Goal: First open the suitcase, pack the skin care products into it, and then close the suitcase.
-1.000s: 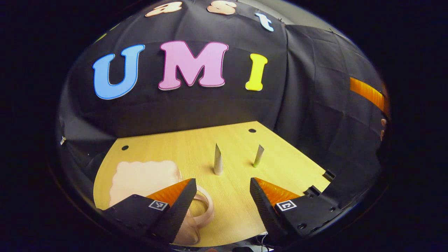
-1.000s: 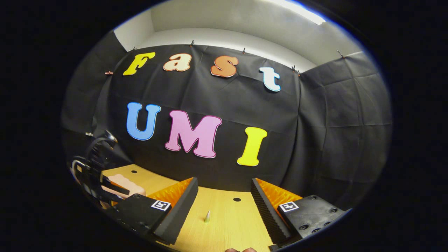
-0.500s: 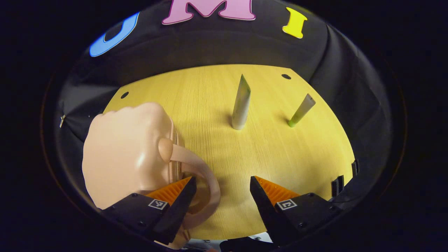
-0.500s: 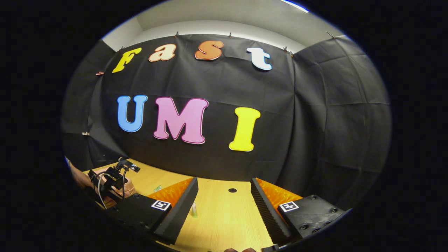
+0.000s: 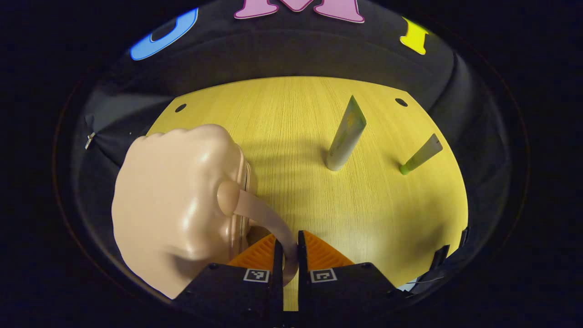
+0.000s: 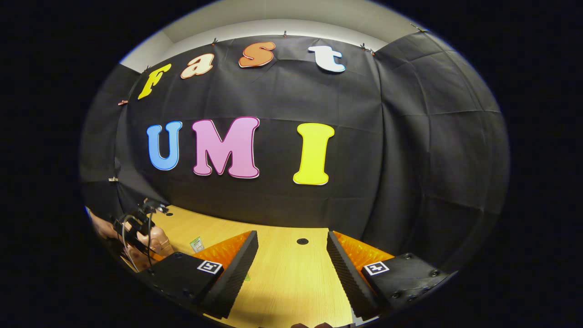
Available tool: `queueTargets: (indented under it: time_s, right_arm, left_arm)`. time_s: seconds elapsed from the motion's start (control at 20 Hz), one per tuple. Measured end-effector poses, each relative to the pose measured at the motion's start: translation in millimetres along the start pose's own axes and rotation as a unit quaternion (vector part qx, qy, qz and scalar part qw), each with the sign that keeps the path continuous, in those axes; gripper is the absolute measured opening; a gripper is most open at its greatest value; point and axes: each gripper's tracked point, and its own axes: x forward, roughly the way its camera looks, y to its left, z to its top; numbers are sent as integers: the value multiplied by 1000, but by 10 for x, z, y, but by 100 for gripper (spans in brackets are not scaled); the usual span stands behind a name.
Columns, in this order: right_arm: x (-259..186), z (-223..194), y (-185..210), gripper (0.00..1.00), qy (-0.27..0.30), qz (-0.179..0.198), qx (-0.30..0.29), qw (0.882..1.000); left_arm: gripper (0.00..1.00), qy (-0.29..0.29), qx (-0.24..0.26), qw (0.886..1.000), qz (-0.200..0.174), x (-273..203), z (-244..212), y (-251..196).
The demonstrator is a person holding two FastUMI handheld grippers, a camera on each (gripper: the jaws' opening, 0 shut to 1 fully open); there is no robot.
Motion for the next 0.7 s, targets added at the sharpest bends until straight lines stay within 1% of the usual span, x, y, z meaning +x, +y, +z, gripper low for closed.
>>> queueTargets:
  time_s: [0.1,0.15,0.25,0.3,0.35,0.4,0.45,0.5,0.55,0.6,0.65,0.7]
  right_arm:
    - [60,125,44,96,-16,4,3,1000]
    - [103,158,100,96,-22,7,7,1000]
    - [177,196,255,96,-26,16,17,999]
    - [229,242,361,96,-30,22,19,999]
    - [264,289,474,96,-33,27,21,999]
    - [285,343,596,96,-37,33,22,999]
    - [312,415,728,96,-43,38,24,998]
    - [326,484,873,96,-50,45,25,997]
    - [330,530,1016,96,-55,52,23,997]
    - [345,573,1156,96,-60,58,19,996]
    - [374,615,1297,96,-65,64,14,996]
    - [399,627,1437,94,-65,70,11,995]
  left_arm:
    - [17,-24,-2,1000,-9,-362,231,114]
    - [17,-42,4,999,-6,-579,386,245]
    - [17,-92,9,996,14,-986,713,605]
    - [13,-116,2,993,26,-1183,850,824]
    - [17,-136,-9,990,37,-1353,949,1059]
    - [16,-152,-19,987,48,-1502,1005,1329]
    - [16,-167,-25,983,66,-1631,1045,1628]
    - [16,-183,-23,978,99,-1771,1086,2017]
    - [16,-202,-12,969,143,-1898,1137,2404]
    - [16,-214,-2,960,179,-2008,1164,2772]
    - [10,-220,1,955,197,-2048,1173,3085]
    - [13,-218,-6,955,201,-2030,1130,3322]
